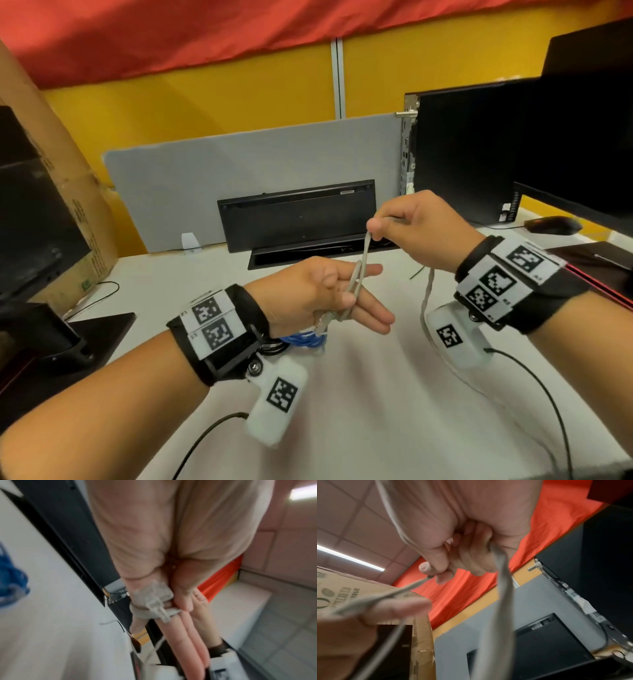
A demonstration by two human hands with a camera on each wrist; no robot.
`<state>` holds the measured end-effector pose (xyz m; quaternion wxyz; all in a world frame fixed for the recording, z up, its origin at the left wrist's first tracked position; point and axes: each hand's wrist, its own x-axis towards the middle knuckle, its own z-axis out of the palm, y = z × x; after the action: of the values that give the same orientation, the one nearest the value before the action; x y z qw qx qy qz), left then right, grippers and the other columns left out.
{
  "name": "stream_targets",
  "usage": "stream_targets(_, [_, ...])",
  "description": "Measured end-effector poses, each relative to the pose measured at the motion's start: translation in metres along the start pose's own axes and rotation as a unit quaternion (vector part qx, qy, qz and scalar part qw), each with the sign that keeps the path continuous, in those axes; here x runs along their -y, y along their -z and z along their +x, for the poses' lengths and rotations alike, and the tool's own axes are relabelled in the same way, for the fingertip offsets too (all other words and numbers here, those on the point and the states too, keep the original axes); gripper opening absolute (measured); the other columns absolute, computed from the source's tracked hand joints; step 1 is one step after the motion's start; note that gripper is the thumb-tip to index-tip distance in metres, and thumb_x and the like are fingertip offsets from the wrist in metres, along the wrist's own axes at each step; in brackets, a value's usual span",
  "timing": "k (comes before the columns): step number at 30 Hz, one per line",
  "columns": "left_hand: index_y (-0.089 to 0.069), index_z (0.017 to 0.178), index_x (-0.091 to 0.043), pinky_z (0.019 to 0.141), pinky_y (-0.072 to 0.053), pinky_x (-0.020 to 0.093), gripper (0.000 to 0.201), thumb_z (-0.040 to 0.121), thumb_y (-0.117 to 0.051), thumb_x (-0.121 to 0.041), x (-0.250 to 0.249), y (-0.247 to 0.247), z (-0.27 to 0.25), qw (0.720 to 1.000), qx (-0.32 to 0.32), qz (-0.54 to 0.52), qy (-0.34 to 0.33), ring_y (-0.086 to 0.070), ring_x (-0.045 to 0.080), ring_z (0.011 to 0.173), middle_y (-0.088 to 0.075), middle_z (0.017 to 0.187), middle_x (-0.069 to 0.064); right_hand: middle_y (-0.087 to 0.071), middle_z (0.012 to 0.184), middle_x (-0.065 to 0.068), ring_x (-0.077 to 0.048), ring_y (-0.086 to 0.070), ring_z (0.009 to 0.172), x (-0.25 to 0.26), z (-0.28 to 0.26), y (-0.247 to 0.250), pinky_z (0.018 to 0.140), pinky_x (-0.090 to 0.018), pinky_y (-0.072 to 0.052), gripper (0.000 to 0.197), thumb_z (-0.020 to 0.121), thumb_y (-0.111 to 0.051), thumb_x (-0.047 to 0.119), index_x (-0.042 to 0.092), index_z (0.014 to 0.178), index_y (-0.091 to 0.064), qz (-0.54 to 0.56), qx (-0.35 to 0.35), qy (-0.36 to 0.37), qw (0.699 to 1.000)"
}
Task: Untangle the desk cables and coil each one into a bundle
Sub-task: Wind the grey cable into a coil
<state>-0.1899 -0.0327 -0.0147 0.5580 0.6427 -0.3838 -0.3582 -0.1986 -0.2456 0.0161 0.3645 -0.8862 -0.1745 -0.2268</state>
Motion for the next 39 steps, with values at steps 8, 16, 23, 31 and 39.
stream_targets(8, [-0.033, 0.134, 0.014, 0.113, -0.022, 0.063, 0.053, 0.091, -0.049, -0.012, -0.004, -0.011, 0.003, 0.981, 0.017, -0.17, -0.093, -0.073, 0.02, 0.087, -0.073, 0.1, 0.01, -0.062, 0.101, -0.022, -0.027, -0.054, 0.09, -0.003, -0.021, -0.042, 0.103, -0.037, -0.04, 0.039, 0.098, -0.04, 0.029, -0.001, 0.097, -0.065, 0.085, 0.162, -0.114, 0.976])
stream_targets(16, [-0.048, 0.123, 0.002, 0.101, -0.048, 0.046, 0.026, 0.1, -0.036, 0.002, -0.002, -0.009, 0.014, 0.958, -0.172, -0.187, -0.133, -0.058, 0.036, 0.12, -0.049, 0.144, 0.014, -0.046, 0.079, 0.016, 0.001, -0.047, 0.071, 0.004, -0.04, -0.066, 0.06, -0.009, -0.035, 0.013, 0.103, -0.037, 0.019, 0.019, 0.1, -0.05, -0.072, 0.296, -0.114, 0.946])
stream_targets(23, [-0.029, 0.145, -0.013, 0.102, -0.047, 0.034, 0.051, 0.099, -0.031, 0.01, -0.004, -0.004, 0.015, 0.963, -0.258, -0.034, -0.074, -0.059, 0.024, 0.122, -0.059, 0.135, 0.004, -0.053, 0.09, 0.015, -0.001, -0.047, 0.076, 0.016, -0.035, -0.045, 0.066, -0.012, -0.035, 0.025, 0.102, -0.038, 0.022, 0.02, 0.109, -0.062, -0.182, 0.332, -0.047, 0.924])
stream_targets(31, [-0.027, 0.146, -0.014, 0.071, -0.043, 0.003, 0.045, 0.102, -0.037, -0.007, -0.001, -0.01, 0.009, 0.898, -0.209, 0.385, 0.032, -0.063, 0.006, 0.072, -0.062, 0.08, 0.012, -0.058, 0.084, 0.008, -0.013, -0.052, 0.077, 0.034, -0.033, -0.026, 0.063, -0.02, -0.037, 0.019, 0.1, -0.045, 0.017, 0.018, 0.102, -0.064, -0.253, 0.307, 0.024, 0.917])
stream_targets(39, [-0.048, 0.129, 0.005, 0.088, -0.051, 0.037, 0.03, 0.102, -0.036, -0.002, -0.005, 0.006, -0.008, 0.948, -0.163, 0.26, 0.088, -0.057, 0.02, 0.061, -0.064, 0.059, -0.005, -0.043, 0.042, 0.011, -0.012, -0.037, 0.037, 0.012, -0.017, 0.002, 0.039, -0.023, -0.037, 0.025, 0.093, -0.057, 0.037, 0.024, 0.076, -0.069, 0.024, 0.185, -0.081, 0.979])
